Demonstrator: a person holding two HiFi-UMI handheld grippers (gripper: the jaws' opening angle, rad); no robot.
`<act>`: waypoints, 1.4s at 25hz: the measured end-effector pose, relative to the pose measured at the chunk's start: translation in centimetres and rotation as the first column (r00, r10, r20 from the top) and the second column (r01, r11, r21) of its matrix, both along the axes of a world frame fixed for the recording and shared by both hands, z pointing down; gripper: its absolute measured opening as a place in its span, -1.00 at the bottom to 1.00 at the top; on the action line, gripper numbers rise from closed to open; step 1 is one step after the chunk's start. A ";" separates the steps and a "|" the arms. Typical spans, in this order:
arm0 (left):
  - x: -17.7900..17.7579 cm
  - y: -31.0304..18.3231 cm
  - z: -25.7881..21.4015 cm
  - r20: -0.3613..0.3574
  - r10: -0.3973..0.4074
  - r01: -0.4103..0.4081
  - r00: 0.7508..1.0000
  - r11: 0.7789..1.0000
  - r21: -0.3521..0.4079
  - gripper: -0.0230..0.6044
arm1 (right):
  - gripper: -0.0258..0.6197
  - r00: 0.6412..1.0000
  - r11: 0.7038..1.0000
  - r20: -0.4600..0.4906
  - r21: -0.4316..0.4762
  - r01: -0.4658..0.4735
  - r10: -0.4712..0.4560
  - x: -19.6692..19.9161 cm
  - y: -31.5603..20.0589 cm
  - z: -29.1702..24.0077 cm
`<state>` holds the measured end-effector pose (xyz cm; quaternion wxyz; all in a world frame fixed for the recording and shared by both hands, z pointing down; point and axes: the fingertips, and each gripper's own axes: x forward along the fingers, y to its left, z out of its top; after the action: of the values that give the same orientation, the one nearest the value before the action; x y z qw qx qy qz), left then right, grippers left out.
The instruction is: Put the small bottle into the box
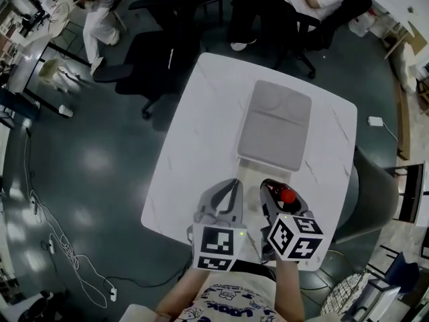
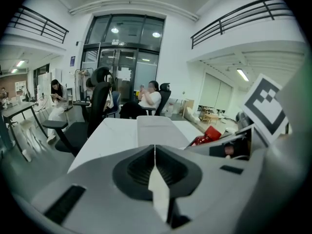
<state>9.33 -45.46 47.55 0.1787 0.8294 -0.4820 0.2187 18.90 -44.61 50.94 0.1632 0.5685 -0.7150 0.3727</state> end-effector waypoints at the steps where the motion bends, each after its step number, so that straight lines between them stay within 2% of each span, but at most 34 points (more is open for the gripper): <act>1: 0.0 0.0 0.3 0.001 -0.002 0.002 1.000 1.000 -0.008 -0.86 | -0.21 1.000 1.000 -0.003 -0.007 0.004 -0.004 0.0 -0.1 0.3; 19: -0.1 -1.6 4.7 0.010 -0.025 0.026 1.000 0.995 -0.099 -0.86 | -0.21 0.991 0.988 -0.073 -0.120 0.099 -0.108 -1.1 -1.7 6.0; 28: 0.0 -1.4 5.5 0.005 -0.019 0.019 1.000 0.993 -0.116 -0.86 | -0.21 0.985 0.982 -0.127 -0.162 0.099 -0.120 -0.7 -1.4 7.3; 35: 0.0 -1.1 5.7 0.010 -0.030 0.031 0.999 0.992 -0.122 -0.86 | -0.21 0.965 0.968 -0.192 -0.208 0.140 -0.180 -0.8 -1.3 8.0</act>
<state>9.34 -46.61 53.21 0.2305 0.8085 -0.4812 0.2482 18.10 -45.87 58.98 0.3214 0.5261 -0.6983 0.3637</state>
